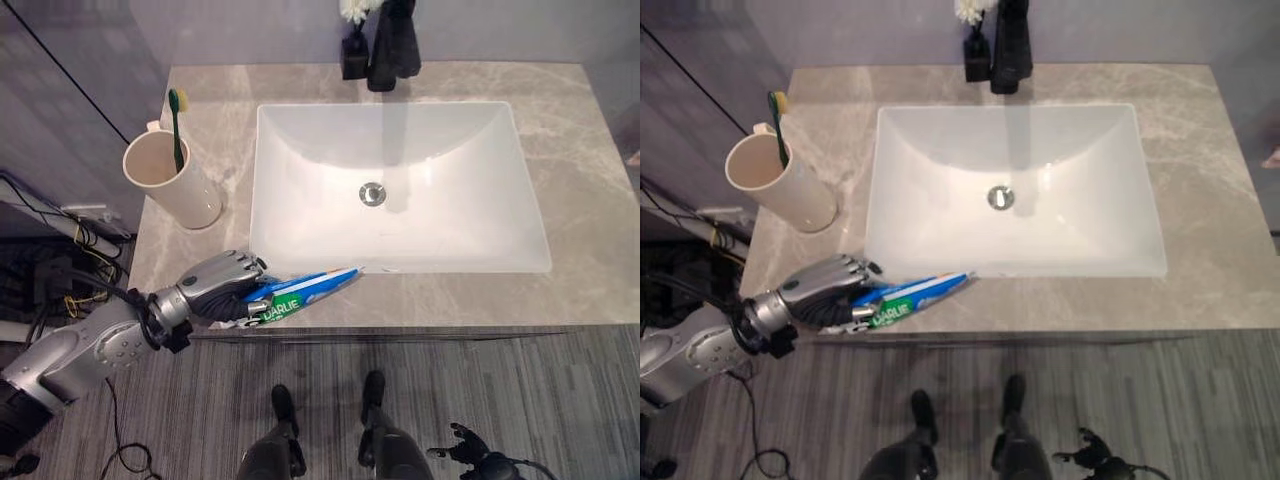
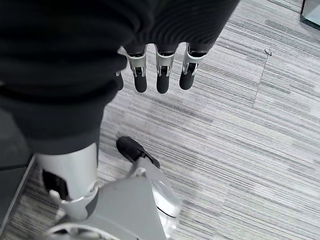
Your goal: Put brush and paste in cup on sink, flatten towel.
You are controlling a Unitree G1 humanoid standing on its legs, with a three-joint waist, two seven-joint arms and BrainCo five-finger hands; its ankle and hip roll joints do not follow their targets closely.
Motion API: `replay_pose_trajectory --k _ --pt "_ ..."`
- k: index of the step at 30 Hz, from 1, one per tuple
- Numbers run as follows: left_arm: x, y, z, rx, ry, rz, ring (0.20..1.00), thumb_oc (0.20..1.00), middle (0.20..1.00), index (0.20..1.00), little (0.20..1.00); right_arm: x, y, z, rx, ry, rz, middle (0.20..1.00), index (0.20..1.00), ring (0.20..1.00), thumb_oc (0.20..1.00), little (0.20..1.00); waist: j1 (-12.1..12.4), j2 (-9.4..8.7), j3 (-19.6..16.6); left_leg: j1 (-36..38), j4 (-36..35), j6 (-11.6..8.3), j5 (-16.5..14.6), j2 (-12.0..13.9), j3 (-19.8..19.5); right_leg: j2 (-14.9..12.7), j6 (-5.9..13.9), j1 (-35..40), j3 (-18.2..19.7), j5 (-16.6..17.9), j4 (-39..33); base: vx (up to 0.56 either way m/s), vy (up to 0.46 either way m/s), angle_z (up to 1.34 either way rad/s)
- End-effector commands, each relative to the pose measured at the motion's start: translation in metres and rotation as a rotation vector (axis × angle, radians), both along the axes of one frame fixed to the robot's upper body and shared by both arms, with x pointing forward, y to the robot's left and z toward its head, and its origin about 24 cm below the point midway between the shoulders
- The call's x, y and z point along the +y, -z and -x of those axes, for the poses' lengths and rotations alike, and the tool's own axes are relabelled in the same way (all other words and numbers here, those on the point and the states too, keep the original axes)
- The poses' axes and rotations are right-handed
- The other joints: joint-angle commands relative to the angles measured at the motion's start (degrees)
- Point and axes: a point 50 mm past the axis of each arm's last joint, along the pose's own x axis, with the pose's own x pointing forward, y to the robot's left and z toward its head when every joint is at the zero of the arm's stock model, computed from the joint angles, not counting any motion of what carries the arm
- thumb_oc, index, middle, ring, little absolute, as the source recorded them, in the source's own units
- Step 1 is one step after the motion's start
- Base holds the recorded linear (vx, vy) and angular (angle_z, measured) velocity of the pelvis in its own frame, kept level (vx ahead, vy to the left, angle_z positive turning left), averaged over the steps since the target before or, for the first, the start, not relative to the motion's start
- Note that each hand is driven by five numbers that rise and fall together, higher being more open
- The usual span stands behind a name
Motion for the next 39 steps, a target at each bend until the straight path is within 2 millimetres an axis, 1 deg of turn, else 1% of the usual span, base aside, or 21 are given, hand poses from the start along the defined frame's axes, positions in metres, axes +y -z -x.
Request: replay_pose_trajectory --k 1,3,6,7,9,11,14,23,33,34,35,36,37,38,39 --pt "0.018 0.032 0.012 0.099 -0.079 -0.102 0.2 0.2 0.2 0.2 0.2 -0.003 0.005 0.024 0.042 0.086 -0.001 1.0 1.0 1.0 1.0 1.0 0.2 -2.93 -1.0 0.3 0.2 -1.78 -0.9 0.9 -2.6 -5.4 6.62 2.8 -0.5 0.2 0.0 0.08 -0.027 -0.02" --pt "0.031 0.026 0.007 0.027 -0.177 -0.056 0.2 0.2 0.2 0.2 0.2 -0.001 0.009 0.036 0.077 0.11 -0.017 1.0 1.0 1.0 1.0 1.0 0.6 -3.46 -2.7 1.8 0.2 -1.99 -1.5 1.1 -2.9 -5.3 6.77 4.6 -1.0 -0.4 0.0 0.11 -0.033 -0.01" --pt "0.038 0.023 0.004 -0.013 -0.237 -0.012 0.2 0.2 0.2 0.2 0.2 0.001 0.011 0.041 0.096 0.121 -0.023 1.0 1.0 1.0 1.0 1.0 0.6 -3.91 -3.6 2.4 0.2 -2.02 -1.3 1.1 -3.0 -5.2 6.67 5.4 -1.2 -0.3 0.0 0.04 -0.008 -0.01" --pt "0.042 0.019 0.002 -0.052 -0.268 0.004 0.2 0.2 0.2 0.2 0.2 0.002 0.012 0.046 0.112 0.126 -0.028 1.0 1.0 1.0 1.0 1.0 0.7 -4.07 -4.3 3.1 0.2 -2.14 -1.7 1.3 -3.0 -5.1 6.77 6.1 -1.4 -0.7 0.0 0.04 -0.007 -0.01" --pt "0.044 0.018 0.001 -0.066 -0.288 0.012 0.2 0.2 0.2 0.2 0.2 0.003 0.012 0.047 0.116 0.126 -0.031 1.0 1.0 1.0 1.0 1.0 0.7 -4.24 -4.5 3.2 0.2 -2.11 -1.5 1.3 -3.0 -5.1 6.7 6.1 -1.4 -0.5 0.0 0.02 -0.003 -0.01" --pt "0.051 0.012 -0.003 -0.139 -0.344 0.049 0.2 0.2 0.2 0.2 0.2 0.006 0.015 0.055 0.147 0.127 -0.037 1.0 1.0 1.0 1.0 1.0 0.8 -4.67 -5.6 4.0 0.2 -2.15 -1.7 1.4 -2.9 -5.0 6.8 7.0 -1.6 -0.5 0.0 0.07 -0.004 0.02" --pt "0.055 0.006 -0.006 -0.198 -0.389 0.082 0.2 0.2 0.2 0.2 0.2 0.009 0.017 0.06 0.173 0.126 -0.039 1.0 1.0 1.0 1.0 1.0 0.8 -4.86 -6.5 4.5 0.2 -2.19 -1.8 1.5 -2.9 -5.0 6.82 7.5 -1.7 -0.5 0.0 0.05 0.01 0.05" --pt "0.059 0.002 -0.01 -0.265 -0.429 0.081 0.2 0.2 0.2 0.2 0.2 0.013 0.018 0.062 0.187 0.109 -0.045 1.0 1.0 1.0 1.0 1.0 0.7 -4.95 -7.3 4.7 0.2 -2.19 -1.9 1.4 -2.9 -5.0 6.71 7.9 -1.9 -0.6 0.0 0.01 0.004 0.02" --pt "0.059 0.004 -0.009 -0.278 -0.42 0.031 0.2 0.2 0.2 0.2 0.2 0.013 0.018 0.064 0.189 0.109 -0.043 1.0 1.0 1.0 1.0 1.0 0.5 -4.54 -7.3 4.5 0.2 -2.15 -1.9 1.2 -2.9 -5.1 6.68 7.6 -1.9 -0.7 0.0 0.0 0.0 0.0" --pt "0.057 0.005 -0.008 -0.274 -0.411 0.027 0.369 0.369 0.369 0.369 0.369 0.013 0.018 0.065 0.19 0.109 -0.042 1.0 1.0 1.0 1.0 1.0 0.5 -4.47 -7.2 4.5 0.2 -2.14 -2.0 1.2 -2.9 -5.1 6.65 7.7 -1.9 -0.8 0.0 0.0 0.0 0.0" --pt "0.057 0.006 -0.007 -0.272 -0.404 0.024 0.492 0.492 0.492 0.492 0.492 0.013 0.018 0.065 0.19 0.11 -0.042 1.0 1.0 1.0 1.0 1.0 0.5 -4.43 -7.2 4.6 0.2 -2.14 -2.0 1.3 -3.0 -5.1 6.62 7.7 -1.9 -0.9 0.0 0.0 0.0 0.0" --pt "0.056 0.006 -0.006 -0.27 -0.399 0.021 0.545 0.545 0.545 0.545 0.545 0.013 0.018 0.065 0.19 0.111 -0.042 1.0 1.0 1.0 1.0 1.0 0.6 -4.37 -7.2 4.6 0.2 -2.14 -2.0 1.2 -2.9 -5.1 6.6 7.7 -1.8 -0.9 0.0 0.0 0.0 0.0" --pt "0.056 0.006 -0.005 -0.269 -0.396 0.018 0.715 0.715 0.715 0.715 0.715 0.013 0.018 0.065 0.19 0.113 -0.042 1.0 1.0 1.0 1.0 1.0 0.6 -4.34 -7.2 4.7 0.2 -2.14 -2.0 1.3 -2.8 -5.0 6.61 7.8 -1.9 -1.0 0.0 0.0 0.0 0.0" --pt "0.055 0.006 -0.004 -0.268 -0.393 0.019 0.937 0.937 0.937 0.937 0.937 0.013 0.019 0.066 0.191 0.116 -0.043 1.0 1.0 1.0 1.0 1.0 0.7 -4.28 -7.2 4.8 0.2 -2.14 -2.0 1.3 -2.8 -5.0 6.61 7.9 -1.9 -1.0 0.0 0.0 0.0 0.0" --pt "0.054 0.006 -0.003 -0.265 -0.387 0.021 1.0 1.0 1.0 1.0 1.0 0.013 0.019 0.066 0.192 0.119 -0.042 1.0 1.0 1.0 1.0 1.0 0.7 -4.2 -7.3 4.9 0.2 -2.13 -2.1 1.3 -2.8 -5.0 6.58 8.0 -1.8 -1.1 0.0 0.0 0.0 0.0"
